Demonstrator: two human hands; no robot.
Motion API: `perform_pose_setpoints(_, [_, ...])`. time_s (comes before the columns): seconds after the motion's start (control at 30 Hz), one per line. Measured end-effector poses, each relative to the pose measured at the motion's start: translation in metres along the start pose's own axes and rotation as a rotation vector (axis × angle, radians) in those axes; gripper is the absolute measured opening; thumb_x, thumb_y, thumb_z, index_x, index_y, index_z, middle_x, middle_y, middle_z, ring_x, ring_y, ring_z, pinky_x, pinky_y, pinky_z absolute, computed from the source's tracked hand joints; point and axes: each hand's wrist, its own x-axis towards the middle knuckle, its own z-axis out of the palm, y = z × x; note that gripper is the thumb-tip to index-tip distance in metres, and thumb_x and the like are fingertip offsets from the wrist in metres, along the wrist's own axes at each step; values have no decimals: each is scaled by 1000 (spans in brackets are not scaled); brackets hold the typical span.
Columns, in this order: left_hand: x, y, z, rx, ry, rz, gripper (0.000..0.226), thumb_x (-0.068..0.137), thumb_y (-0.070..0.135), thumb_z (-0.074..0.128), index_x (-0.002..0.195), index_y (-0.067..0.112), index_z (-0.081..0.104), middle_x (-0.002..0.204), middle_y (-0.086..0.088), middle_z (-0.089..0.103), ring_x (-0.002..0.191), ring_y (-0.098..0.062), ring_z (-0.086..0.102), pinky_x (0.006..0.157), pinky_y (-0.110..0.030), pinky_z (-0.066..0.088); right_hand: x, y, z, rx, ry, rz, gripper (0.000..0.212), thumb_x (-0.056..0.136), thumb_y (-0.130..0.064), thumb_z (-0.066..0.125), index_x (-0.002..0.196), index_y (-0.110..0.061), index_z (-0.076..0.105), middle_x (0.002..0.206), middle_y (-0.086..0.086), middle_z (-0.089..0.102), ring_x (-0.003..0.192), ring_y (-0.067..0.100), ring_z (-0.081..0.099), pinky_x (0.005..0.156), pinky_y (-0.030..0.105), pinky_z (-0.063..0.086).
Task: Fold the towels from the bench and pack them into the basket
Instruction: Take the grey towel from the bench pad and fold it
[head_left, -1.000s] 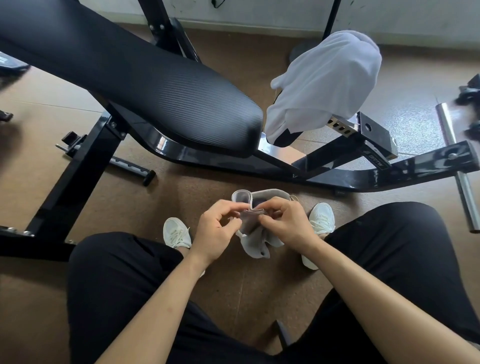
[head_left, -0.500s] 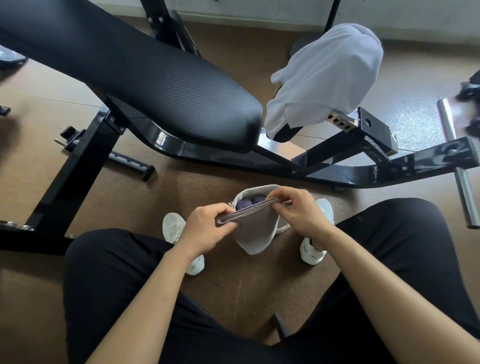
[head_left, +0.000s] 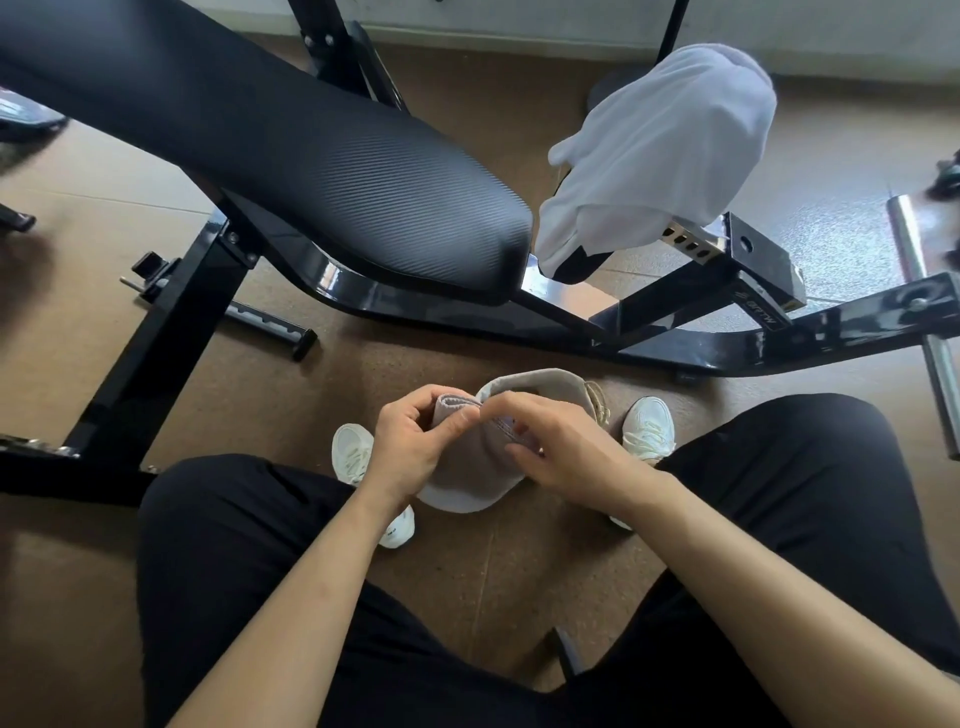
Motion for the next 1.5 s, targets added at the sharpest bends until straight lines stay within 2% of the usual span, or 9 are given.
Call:
perform_pose_setpoints(0.1, [2, 0, -3, -14, -2, -21, 13, 87, 28, 74, 99, 30, 75, 95, 12, 77, 98, -11, 71, 82, -29, 60, 4, 6, -3, -33, -84, -15, 40, 89, 1, 60, 117, -26, 68, 132, -7, 61, 114, 9, 58, 94, 27, 51])
perform_pose_setpoints(0.17, [1, -1, -4, 0, -14, -21, 13, 88, 23, 75, 99, 30, 75, 94, 13, 77, 96, -9, 72, 78, -23, 59, 4, 10, -2, -39, -144, 13, 46, 89, 2, 59, 123, -27, 69, 137, -8, 58, 124, 10, 54, 98, 19, 45])
perform_pose_setpoints(0.43, [-2, -1, -3, -23, -40, -22, 22, 80, 35, 73, 101, 28, 75, 96, 9, 78, 97, -11, 72, 82, -26, 58, -3, 9, 7, -12, -176, -28, 36, 92, -9, 65, 124, -24, 68, 118, -4, 60, 105, 16, 59, 86, 41, 53])
perform_pose_setpoints(0.67, [4, 1, -7, 6, -149, -74, 30, 83, 40, 71, 111, 28, 73, 105, 9, 76, 107, -11, 69, 84, -27, 57, -5, 9, -15, 132, -131, 37, 55, 88, 4, 60, 134, -25, 66, 132, -7, 65, 123, 3, 56, 97, 14, 46])
perform_pose_setpoints(0.87, [-2, -14, -4, 177, -373, -115, 33, 82, 21, 83, 114, 18, 74, 107, 1, 76, 102, -12, 71, 88, -38, 61, -15, 15, -38, 330, -20, 120, 55, 91, 9, 59, 134, -24, 66, 135, -10, 62, 130, 4, 54, 101, 25, 50])
perform_pose_setpoints(1.03, [2, -31, -9, 345, -307, -148, 40, 82, 44, 73, 106, 12, 70, 103, -8, 70, 101, -25, 63, 88, -54, 55, -7, 26, -47, 387, 116, 189, 55, 91, 10, 58, 137, -19, 63, 137, -7, 63, 133, 6, 53, 110, 27, 43])
perform_pose_setpoints(1.17, [7, -38, 2, 385, -309, -173, 19, 91, 24, 73, 104, 18, 61, 100, -6, 67, 94, -28, 65, 81, -49, 57, -15, 39, -56, 337, 184, 320, 56, 92, 8, 56, 139, -21, 62, 135, -10, 64, 128, -2, 54, 107, 20, 43])
perform_pose_setpoints(1.33, [6, -43, 14, 374, -475, -224, 36, 78, 17, 85, 111, 25, 70, 106, 3, 74, 102, -17, 69, 91, -49, 58, -28, 60, -75, 507, 408, 458, 57, 89, 9, 57, 134, -23, 66, 125, 0, 71, 110, 27, 68, 102, 50, 54])
perform_pose_setpoints(1.5, [8, -51, 9, 361, -396, -282, 30, 80, 45, 78, 98, 21, 73, 97, -3, 75, 97, -27, 70, 91, -53, 56, -31, 78, -89, 619, 595, 591, 61, 86, 13, 51, 138, -17, 63, 127, 0, 70, 111, 15, 66, 105, 46, 53])
